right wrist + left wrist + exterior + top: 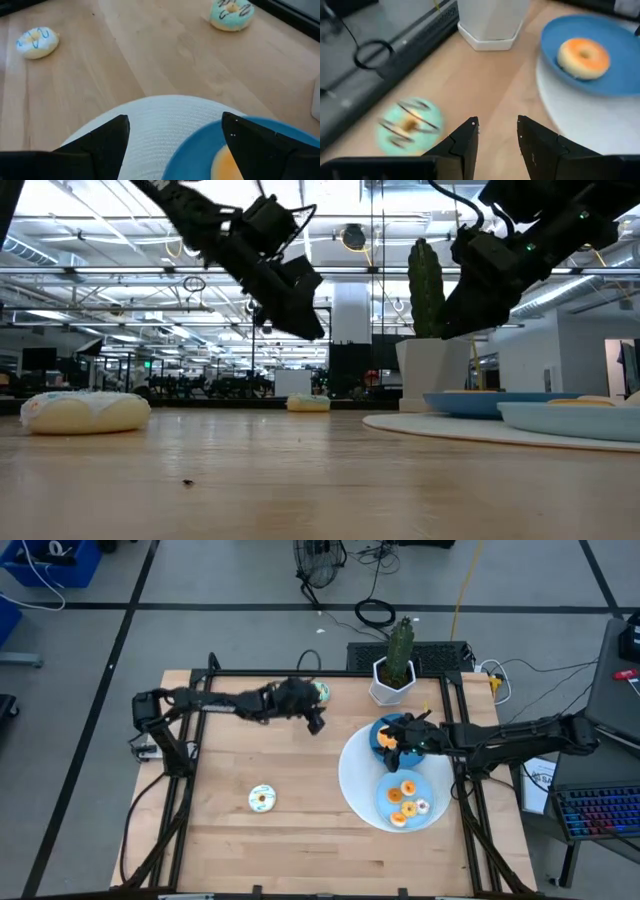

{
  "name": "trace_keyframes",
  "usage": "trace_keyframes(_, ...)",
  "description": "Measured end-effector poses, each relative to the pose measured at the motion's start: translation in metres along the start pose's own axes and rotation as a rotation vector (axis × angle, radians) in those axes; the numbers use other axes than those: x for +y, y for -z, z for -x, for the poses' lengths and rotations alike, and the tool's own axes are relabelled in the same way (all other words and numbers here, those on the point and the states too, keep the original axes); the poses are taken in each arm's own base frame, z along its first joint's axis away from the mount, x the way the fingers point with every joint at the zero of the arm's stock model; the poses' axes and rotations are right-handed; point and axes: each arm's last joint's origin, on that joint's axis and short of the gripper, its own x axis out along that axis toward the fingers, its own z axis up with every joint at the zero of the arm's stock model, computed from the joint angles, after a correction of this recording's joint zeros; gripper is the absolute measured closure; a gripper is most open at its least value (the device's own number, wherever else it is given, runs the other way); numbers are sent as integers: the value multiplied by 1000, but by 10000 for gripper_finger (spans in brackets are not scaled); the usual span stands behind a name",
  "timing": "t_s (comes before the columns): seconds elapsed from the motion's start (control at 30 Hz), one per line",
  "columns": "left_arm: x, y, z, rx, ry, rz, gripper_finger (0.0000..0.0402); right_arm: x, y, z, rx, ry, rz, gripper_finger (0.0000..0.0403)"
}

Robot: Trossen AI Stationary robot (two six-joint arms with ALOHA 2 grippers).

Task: Pick & Place donuts
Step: Put the big light green donut on the blue plate

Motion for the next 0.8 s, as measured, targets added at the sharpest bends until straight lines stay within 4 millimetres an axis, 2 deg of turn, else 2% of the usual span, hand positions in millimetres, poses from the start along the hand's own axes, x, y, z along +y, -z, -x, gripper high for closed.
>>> trace_keyframes(0.17,15,-36,6,48,-36,-239,261,1,2,-5,14,5,14,103)
trace_keyframes(0.23,25,-44,8,115,-64,-214,261,1,2,-6,21,6,17,103)
trace_keyframes(0.3,38,-52,7,155,-91,-100,261,1,2,-6,20,5,23,103)
trace_keyframes(0.43,64,-48,-3,276,-82,115,261,1,1,-6,12,3,43,103)
trace_keyframes(0.6,83,-32,-35,387,-64,277,251,1,1,-6,4,0,54,103)
trace_keyframes(0.7,88,-30,-52,453,-79,320,220,1,1,-6,4,0,54,103)
trace_keyframes(0.8,91,-31,-66,495,-89,329,171,1,1,-6,4,0,54,103)
